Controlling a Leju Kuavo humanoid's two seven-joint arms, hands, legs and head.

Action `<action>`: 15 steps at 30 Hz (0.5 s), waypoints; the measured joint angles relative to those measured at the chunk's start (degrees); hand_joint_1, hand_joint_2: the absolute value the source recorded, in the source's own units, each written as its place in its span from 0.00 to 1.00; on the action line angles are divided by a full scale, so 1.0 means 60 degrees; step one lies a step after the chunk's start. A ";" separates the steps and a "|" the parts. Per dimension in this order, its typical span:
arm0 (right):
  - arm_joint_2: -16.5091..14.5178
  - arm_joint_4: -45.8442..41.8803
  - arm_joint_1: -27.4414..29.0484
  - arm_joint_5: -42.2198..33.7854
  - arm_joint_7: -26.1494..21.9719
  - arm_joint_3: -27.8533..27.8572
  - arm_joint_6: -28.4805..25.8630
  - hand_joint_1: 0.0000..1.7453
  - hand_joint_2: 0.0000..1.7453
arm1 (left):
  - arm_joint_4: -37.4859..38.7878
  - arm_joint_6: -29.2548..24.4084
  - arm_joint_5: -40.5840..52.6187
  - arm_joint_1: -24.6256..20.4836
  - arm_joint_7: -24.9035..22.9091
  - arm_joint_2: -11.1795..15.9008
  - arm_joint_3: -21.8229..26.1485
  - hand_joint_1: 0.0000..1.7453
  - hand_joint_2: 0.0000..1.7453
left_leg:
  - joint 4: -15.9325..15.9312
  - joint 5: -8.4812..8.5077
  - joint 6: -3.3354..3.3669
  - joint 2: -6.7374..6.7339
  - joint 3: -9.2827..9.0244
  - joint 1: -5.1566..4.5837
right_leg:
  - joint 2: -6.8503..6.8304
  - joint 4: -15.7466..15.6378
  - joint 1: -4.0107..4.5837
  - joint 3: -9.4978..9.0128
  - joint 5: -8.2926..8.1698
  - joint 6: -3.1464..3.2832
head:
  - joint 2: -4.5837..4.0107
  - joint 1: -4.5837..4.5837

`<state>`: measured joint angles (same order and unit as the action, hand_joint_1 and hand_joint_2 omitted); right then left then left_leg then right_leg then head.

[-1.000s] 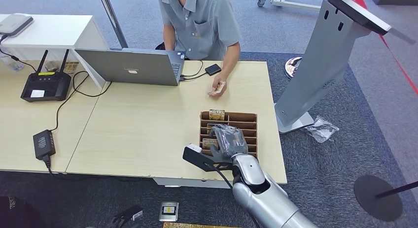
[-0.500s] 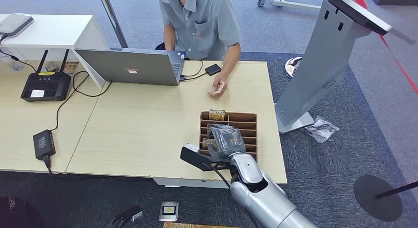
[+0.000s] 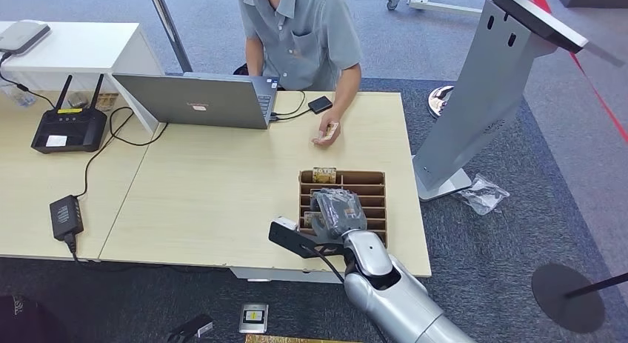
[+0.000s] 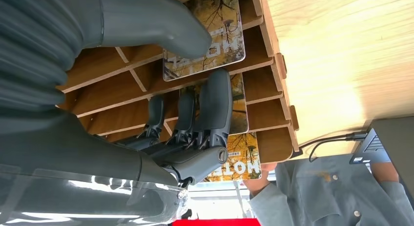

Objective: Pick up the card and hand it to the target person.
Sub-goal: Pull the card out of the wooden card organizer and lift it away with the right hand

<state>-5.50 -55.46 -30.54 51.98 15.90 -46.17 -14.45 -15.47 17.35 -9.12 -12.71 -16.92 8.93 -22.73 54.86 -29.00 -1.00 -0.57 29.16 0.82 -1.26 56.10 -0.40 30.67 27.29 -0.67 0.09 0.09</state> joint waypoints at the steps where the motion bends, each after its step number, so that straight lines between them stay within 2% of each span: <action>1: -0.0001 0.0000 0.0000 0.0009 0.0013 -0.0004 0.0003 0.63 1.00 | 0.0000 0.0000 -0.0005 0.0004 0.0000 0.0001 0.0000 0.00 0.00 | 0.0000 0.0000 0.0000 0.0000 0.0000 0.0000 | 0.0000 0.0000 0.0000 0.0000 0.0000 0.0000 | 0.0000 0.0000; 15: -0.0003 -0.0006 -0.0002 0.0169 0.0122 -0.0126 0.0060 0.81 1.00 | 0.0000 0.0000 -0.0037 0.0019 0.0000 0.0023 0.0000 0.00 0.00 | 0.0000 0.0000 0.0000 -0.0001 -0.0007 0.0000 | 0.0000 0.0000 0.0000 -0.0006 0.0000 0.0000 | 0.0000 -0.0002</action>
<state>-5.51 -55.49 -30.55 53.00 16.63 -46.92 -14.09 -15.47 17.35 -9.34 -12.59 -16.92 9.07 -22.73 54.86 -29.00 -1.00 -0.58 29.11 0.82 -1.26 56.10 -0.40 30.64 27.29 -0.67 0.09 0.08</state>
